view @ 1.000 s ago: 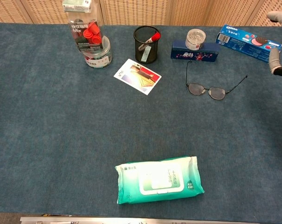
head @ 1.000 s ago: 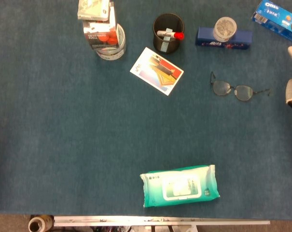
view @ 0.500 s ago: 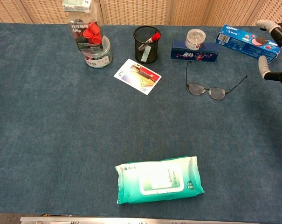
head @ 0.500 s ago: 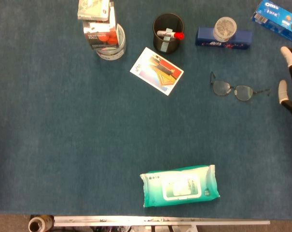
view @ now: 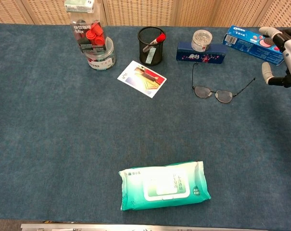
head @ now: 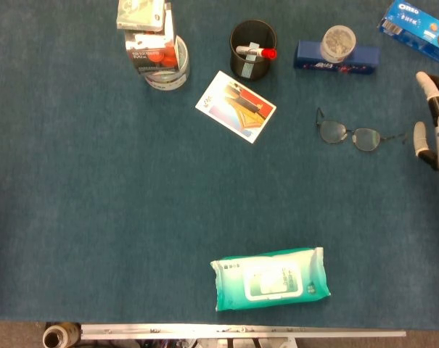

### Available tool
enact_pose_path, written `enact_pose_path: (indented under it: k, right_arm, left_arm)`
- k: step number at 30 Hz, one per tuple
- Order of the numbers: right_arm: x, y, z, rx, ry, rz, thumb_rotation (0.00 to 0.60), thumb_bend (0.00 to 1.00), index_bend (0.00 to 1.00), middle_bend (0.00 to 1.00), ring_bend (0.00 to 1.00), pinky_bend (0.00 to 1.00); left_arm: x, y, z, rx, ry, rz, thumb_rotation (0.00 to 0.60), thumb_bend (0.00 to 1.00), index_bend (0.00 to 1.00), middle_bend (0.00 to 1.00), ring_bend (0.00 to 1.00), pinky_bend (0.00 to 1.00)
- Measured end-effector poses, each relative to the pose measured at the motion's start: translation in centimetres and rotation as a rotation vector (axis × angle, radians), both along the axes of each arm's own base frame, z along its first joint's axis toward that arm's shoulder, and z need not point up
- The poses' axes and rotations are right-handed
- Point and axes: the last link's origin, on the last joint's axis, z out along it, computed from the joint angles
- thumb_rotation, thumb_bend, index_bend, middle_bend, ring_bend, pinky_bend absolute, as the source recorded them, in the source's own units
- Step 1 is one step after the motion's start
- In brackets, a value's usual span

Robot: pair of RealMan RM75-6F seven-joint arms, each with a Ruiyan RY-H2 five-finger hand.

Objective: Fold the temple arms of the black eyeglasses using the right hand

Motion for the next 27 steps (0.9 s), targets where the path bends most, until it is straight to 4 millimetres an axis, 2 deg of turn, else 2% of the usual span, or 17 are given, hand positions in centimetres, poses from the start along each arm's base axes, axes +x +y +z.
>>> enact_pose_path:
  k: [27]
  right_arm:
    - [1.2,-1.8,-2.3,0.048,0.021,-0.005,0.600,0.51,0.12,0.16,0.10,0.19]
  left_arm:
    - [0.0,-0.2,0.4,0.014,-0.009,-0.005,0.600,0.25,0.53,0.40,0.34,0.47]
